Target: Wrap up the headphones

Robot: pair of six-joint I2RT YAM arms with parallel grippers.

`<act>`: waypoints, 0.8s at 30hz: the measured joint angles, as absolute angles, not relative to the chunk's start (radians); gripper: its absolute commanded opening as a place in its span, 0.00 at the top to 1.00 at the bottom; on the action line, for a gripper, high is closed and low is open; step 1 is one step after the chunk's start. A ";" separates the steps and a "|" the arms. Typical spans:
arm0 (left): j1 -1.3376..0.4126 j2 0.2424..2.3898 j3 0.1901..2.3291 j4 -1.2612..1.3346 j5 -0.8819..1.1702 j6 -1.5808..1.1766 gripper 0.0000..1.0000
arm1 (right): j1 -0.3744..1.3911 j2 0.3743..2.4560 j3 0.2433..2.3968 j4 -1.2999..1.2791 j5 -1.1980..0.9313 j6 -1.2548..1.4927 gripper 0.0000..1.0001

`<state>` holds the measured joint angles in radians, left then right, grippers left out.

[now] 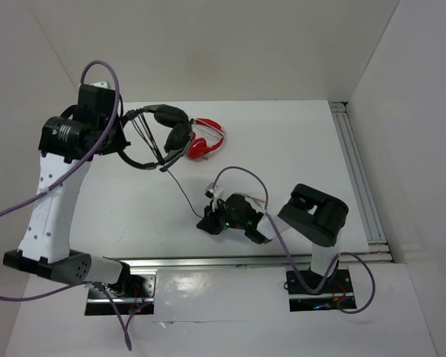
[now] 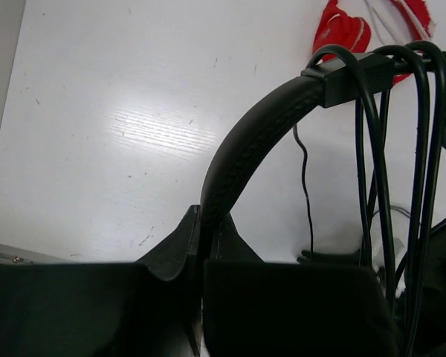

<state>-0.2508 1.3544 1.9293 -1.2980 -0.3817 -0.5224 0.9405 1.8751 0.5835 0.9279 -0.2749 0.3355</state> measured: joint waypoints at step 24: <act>-0.322 1.547 1.479 -1.092 -0.527 -0.608 1.00 | 1.596 1.370 1.314 -0.326 0.942 0.194 1.00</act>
<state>-0.3222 1.5471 1.4792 -1.0916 -0.5266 -0.6083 1.5963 1.3697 1.3144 -0.3260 0.9424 0.1940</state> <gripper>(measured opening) 0.093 0.023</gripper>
